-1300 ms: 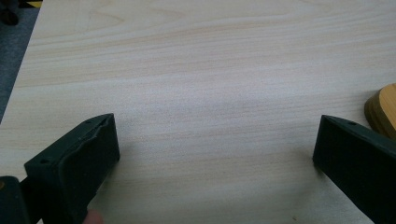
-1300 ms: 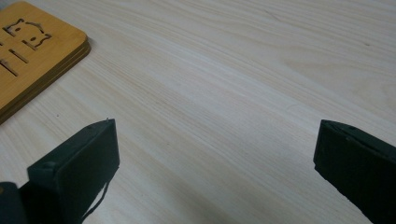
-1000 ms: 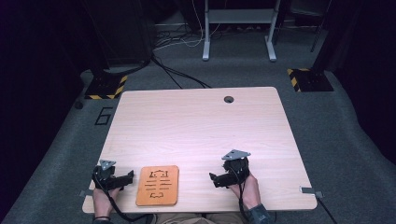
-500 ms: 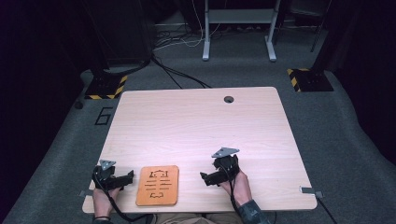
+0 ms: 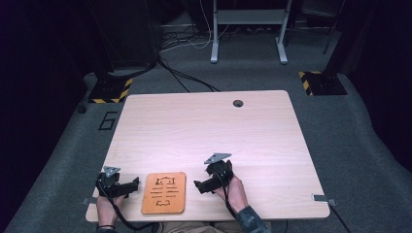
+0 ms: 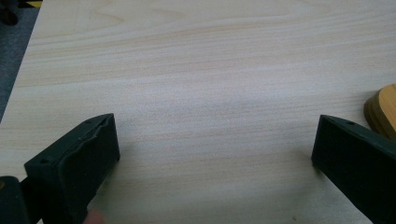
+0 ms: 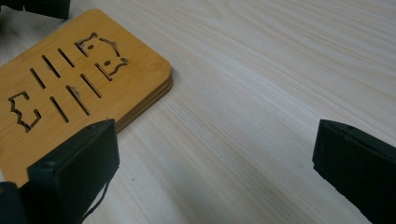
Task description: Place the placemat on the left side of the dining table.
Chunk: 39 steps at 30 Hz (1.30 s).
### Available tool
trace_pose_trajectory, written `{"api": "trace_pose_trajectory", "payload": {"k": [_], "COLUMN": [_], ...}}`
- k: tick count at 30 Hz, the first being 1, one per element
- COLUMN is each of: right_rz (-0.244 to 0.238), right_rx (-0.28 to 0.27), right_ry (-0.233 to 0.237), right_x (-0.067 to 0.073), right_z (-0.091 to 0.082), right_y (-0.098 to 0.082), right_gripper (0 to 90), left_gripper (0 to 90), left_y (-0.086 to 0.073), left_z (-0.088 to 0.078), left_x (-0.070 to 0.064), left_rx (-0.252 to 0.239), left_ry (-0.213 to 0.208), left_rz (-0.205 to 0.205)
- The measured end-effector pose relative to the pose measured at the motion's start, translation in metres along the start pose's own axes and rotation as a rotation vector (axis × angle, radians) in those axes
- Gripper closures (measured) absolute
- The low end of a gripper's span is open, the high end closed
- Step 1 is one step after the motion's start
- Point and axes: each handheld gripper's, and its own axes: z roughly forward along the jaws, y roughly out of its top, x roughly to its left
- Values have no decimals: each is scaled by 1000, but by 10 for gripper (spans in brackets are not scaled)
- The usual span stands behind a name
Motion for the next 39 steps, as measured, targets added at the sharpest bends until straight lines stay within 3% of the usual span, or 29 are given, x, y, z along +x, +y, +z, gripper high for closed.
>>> {"api": "trace_pose_trajectory", "payload": {"k": [12,17,28,37,39], "right_rz": [-43,-53,-59,-75,-60], "right_rx": [37,52,76,78,82], "right_ry": [42,33,15,20,23], "right_x": [25,36,41,46,48], "right_z": [31,45,61,65,66], "right_y": [11,15,16,18,18], "right_gripper": [0,0,0,0,0], "left_gripper": [7,7,7,7,7], "left_y": [0,0,0,0,0], "left_z": [0,0,0,0,0], "left_x": [0,0,1,0,0], "left_rx": [2,2,2,4,4], "left_ry": [0,0,1,5,5], "left_rz": [6,6,5,1,1]}}
